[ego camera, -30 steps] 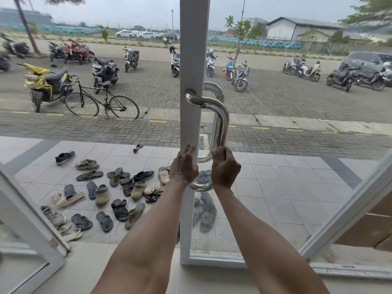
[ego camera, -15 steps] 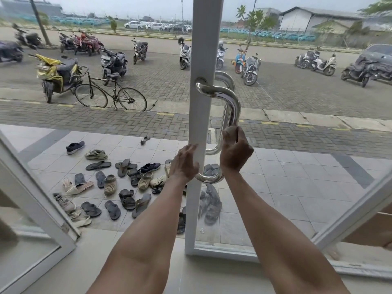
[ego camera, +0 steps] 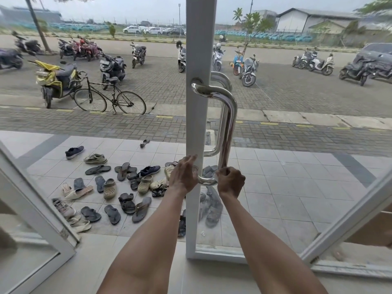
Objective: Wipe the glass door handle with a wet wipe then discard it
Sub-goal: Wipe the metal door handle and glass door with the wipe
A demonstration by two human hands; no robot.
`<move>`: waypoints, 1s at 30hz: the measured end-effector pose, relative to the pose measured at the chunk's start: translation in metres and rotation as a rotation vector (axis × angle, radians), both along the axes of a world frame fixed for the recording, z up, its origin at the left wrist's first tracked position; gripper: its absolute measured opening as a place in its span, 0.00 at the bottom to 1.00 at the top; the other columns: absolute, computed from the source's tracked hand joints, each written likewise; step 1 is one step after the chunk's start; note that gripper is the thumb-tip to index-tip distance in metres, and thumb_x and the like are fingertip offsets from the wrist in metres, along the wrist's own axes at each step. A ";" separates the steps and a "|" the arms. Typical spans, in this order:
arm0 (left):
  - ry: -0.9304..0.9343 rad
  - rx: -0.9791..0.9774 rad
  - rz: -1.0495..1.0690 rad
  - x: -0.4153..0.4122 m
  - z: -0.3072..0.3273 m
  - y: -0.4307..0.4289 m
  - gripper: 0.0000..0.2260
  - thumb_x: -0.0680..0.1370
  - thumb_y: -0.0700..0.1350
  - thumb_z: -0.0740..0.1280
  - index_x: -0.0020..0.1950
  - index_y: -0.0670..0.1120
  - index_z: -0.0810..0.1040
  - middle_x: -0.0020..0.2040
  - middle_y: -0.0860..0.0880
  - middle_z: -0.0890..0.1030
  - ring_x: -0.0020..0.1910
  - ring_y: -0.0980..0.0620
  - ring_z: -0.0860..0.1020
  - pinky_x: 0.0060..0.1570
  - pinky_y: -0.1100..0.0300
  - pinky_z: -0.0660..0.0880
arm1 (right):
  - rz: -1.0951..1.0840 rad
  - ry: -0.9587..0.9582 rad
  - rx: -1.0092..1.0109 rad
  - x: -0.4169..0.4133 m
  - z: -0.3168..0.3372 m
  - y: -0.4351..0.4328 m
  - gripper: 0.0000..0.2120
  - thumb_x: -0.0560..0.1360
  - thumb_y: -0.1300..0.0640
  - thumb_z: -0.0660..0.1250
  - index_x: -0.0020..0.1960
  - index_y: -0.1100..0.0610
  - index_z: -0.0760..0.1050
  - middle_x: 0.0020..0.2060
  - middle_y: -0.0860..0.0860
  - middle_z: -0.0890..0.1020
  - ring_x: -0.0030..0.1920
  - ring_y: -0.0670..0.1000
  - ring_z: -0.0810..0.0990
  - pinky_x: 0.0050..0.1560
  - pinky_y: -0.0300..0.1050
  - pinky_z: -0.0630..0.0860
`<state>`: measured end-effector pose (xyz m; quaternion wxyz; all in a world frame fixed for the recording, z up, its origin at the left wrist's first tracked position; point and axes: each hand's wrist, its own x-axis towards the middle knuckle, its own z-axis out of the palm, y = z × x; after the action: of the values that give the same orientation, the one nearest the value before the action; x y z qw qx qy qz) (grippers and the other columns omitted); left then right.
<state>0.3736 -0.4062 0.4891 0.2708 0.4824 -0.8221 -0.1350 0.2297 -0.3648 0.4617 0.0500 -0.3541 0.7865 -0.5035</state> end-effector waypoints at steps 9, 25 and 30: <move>0.030 -0.005 0.000 -0.014 0.009 0.004 0.26 0.77 0.35 0.66 0.75 0.44 0.68 0.70 0.44 0.76 0.64 0.44 0.78 0.59 0.52 0.78 | -0.013 0.064 -0.254 0.006 0.031 -0.001 0.06 0.71 0.52 0.75 0.43 0.55 0.83 0.36 0.50 0.86 0.37 0.52 0.84 0.40 0.34 0.67; 0.054 0.115 -0.052 -0.041 -0.020 0.020 0.07 0.76 0.32 0.68 0.51 0.42 0.79 0.44 0.46 0.81 0.41 0.50 0.77 0.32 0.71 0.66 | -0.008 -0.170 0.100 -0.003 0.009 0.004 0.15 0.70 0.47 0.76 0.43 0.60 0.85 0.40 0.57 0.87 0.40 0.56 0.84 0.42 0.47 0.81; 0.101 0.175 -0.044 -0.047 -0.012 0.019 0.10 0.74 0.35 0.70 0.54 0.46 0.81 0.52 0.47 0.85 0.52 0.47 0.83 0.52 0.50 0.81 | -0.052 -0.129 -0.103 0.004 0.021 0.006 0.09 0.69 0.53 0.77 0.43 0.58 0.85 0.39 0.54 0.87 0.39 0.52 0.83 0.43 0.42 0.78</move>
<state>0.3264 -0.3869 0.4768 0.2659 0.4786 -0.8027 -0.2364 0.2338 -0.3590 0.4831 0.0693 -0.3026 0.7636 -0.5661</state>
